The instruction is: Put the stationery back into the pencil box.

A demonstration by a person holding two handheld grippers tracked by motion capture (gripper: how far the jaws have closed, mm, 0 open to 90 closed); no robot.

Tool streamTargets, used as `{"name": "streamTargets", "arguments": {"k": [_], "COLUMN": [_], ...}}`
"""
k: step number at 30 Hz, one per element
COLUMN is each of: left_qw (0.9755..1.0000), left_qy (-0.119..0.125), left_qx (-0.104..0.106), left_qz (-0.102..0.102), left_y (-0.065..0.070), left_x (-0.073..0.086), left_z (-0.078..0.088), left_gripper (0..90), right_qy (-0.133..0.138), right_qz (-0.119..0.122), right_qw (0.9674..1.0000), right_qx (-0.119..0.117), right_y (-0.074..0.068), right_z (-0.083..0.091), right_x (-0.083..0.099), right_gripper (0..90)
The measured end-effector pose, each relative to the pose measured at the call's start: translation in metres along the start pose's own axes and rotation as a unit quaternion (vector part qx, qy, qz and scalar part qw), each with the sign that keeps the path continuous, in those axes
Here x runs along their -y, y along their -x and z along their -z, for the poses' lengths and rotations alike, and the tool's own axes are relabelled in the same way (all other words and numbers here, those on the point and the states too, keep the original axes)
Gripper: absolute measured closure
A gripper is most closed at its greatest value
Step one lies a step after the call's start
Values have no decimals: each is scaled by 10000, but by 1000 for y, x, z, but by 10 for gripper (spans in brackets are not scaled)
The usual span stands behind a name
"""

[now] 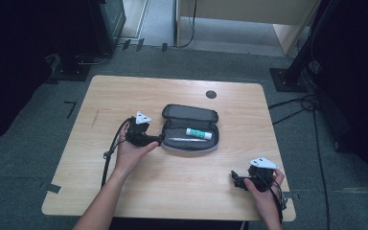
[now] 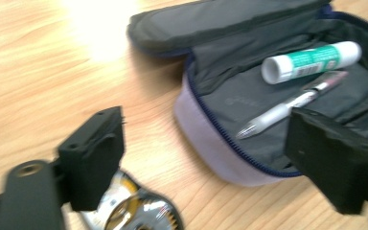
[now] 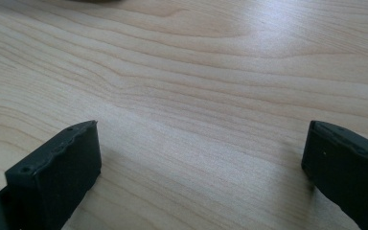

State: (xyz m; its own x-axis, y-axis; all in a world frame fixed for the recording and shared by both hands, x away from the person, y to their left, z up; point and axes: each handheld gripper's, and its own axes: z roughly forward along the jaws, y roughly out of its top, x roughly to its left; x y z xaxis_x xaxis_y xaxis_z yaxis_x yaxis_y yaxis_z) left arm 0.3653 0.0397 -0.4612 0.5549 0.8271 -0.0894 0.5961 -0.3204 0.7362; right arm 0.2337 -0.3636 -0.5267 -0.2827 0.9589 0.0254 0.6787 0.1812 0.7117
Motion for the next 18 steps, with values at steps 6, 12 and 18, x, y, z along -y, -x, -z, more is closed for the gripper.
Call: {"name": "streamTargets", "arguments": {"k": [6, 12, 18], "left_qw": [9983, 9957, 9940], "left_qy": [-72, -146, -412], "left_qx": [-444, -701, -834], "left_qz": [371, 591, 582], "left_y": [-12, -22, -20], "left_x": [9, 21, 30], "left_z": [4, 5, -2], "left_gripper": [32, 29, 32], "right_qy": [2, -7, -7], "right_qz": [-8, -7, -3], "right_qw": [10000, 10000, 10000], "right_qx": [1, 1, 1], "right_y": [0, 0, 0], "right_z": [0, 0, 0], "right_x": [0, 0, 0], "right_gripper": [0, 0, 0]}}
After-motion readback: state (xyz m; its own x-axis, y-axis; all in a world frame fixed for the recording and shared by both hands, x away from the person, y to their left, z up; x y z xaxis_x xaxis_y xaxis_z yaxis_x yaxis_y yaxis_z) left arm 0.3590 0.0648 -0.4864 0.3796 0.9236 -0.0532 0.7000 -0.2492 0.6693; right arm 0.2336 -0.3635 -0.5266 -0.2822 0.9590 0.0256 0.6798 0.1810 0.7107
